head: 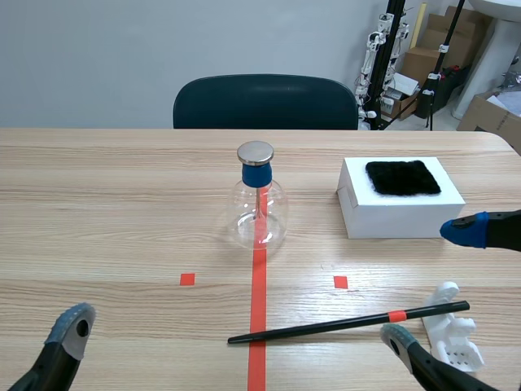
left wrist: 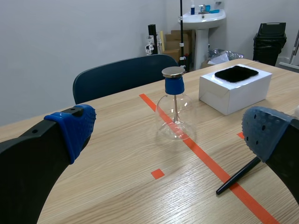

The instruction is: Do the electroscope experiment. pick up the black charging rod

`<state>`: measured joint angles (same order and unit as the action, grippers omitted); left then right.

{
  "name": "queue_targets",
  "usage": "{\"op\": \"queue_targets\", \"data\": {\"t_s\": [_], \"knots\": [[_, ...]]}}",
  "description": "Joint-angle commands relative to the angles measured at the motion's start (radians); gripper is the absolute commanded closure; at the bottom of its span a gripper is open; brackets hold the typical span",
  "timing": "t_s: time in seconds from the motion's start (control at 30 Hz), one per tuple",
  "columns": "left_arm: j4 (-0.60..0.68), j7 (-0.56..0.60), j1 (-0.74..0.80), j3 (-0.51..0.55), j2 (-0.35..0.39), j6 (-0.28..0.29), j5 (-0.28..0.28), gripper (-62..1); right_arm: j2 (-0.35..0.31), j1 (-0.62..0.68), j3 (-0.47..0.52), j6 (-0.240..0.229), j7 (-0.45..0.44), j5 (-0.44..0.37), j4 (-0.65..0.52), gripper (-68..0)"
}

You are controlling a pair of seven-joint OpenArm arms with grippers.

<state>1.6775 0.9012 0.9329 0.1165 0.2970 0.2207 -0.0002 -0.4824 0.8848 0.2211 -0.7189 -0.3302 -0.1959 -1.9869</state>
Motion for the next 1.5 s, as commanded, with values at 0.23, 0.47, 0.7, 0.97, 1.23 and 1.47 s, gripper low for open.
{"op": "queue_targets", "data": {"t_s": [0.23, 0.47, 0.7, 0.97, 1.23, 1.47], "knots": [[0.014, 0.014, -0.005, -0.004, 0.003, 0.002, -0.010, -62.3, -0.008, 0.001, 0.000, 0.000, 0.017, -0.017, -0.004, -67.9], [0.014, 0.014, -0.005, -0.004, 0.003, 0.002, -0.010, -62.3, -0.008, 0.001, 0.000, 0.000, 0.064, -0.017, -0.004, -67.9], [-0.001, 0.014, -0.033, -0.004, 0.003, 0.002, -0.010, -62.3, -0.008, 0.001, 0.000, 0.000, 0.078, -0.017, -0.004, -67.9], [-0.112, 0.016, -0.170, -0.004, 0.003, 0.003, -0.011, -62.3, -0.008, 0.001, 0.000, 0.000, 0.082, -0.017, -0.004, -67.9], [-0.273, 0.022, -0.349, -0.004, 0.006, 0.067, -0.011, -62.3, -0.014, -0.024, 0.001, -0.014, 0.127, 0.090, -0.004, -67.9], [-0.452, 0.089, -0.464, -0.004, 0.077, 0.153, -0.011, -62.3, -0.176, -0.185, -0.034, -0.027, 0.192, 0.192, -0.002, -67.9]]}}
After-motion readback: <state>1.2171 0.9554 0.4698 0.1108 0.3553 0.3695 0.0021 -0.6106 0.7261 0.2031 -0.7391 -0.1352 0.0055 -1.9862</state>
